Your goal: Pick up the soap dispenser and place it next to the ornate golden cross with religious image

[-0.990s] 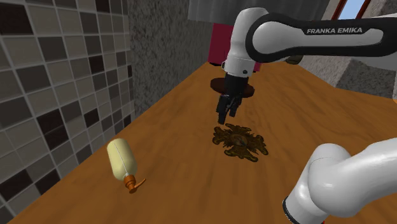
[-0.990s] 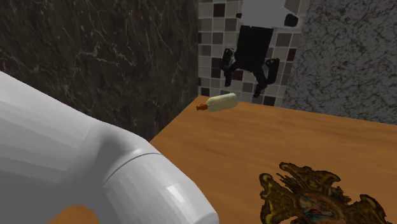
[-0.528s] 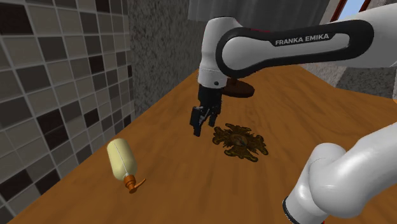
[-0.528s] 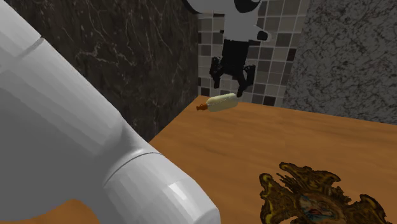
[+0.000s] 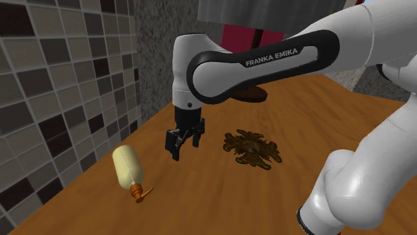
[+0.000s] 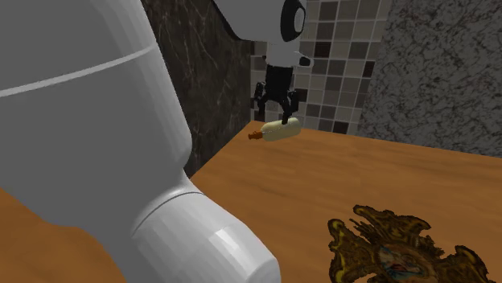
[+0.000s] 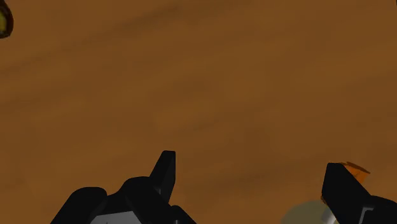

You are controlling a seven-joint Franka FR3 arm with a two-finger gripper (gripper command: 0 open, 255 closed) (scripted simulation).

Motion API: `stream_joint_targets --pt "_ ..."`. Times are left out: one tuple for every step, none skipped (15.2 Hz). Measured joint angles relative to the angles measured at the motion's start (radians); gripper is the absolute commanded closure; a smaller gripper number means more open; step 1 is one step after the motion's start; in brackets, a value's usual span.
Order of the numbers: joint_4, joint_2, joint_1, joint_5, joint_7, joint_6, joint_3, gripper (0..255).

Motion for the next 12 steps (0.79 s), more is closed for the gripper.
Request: stream_joint_targets --pt "0.015 0.033 0.004 -0.009 0.020 0.015 0.012 0" --pt "0.047 0.073 0.008 -0.022 0.042 0.021 0.024 0" --pt "0.068 0.110 0.013 -0.034 0.063 0.033 0.034 0" --pt "0.103 0.155 0.020 -0.051 0.090 0.040 0.047 0" --pt "0.126 0.190 0.026 -0.065 0.111 0.047 0.055 0" --pt "0.156 0.230 0.036 -0.081 0.136 0.053 0.065 0" --pt "0.180 0.266 0.045 -0.096 0.160 0.061 0.073 0" --pt "0.218 0.308 0.054 -0.115 0.181 0.059 0.078 0" --pt "0.251 0.351 0.067 -0.134 0.206 0.064 0.083 0" --pt "0.285 0.392 0.078 -0.152 0.226 0.064 0.085 0" --pt "0.322 0.436 0.091 -0.172 0.246 0.066 0.086 0" --pt "0.353 0.468 0.103 -0.186 0.264 0.061 0.087 0"
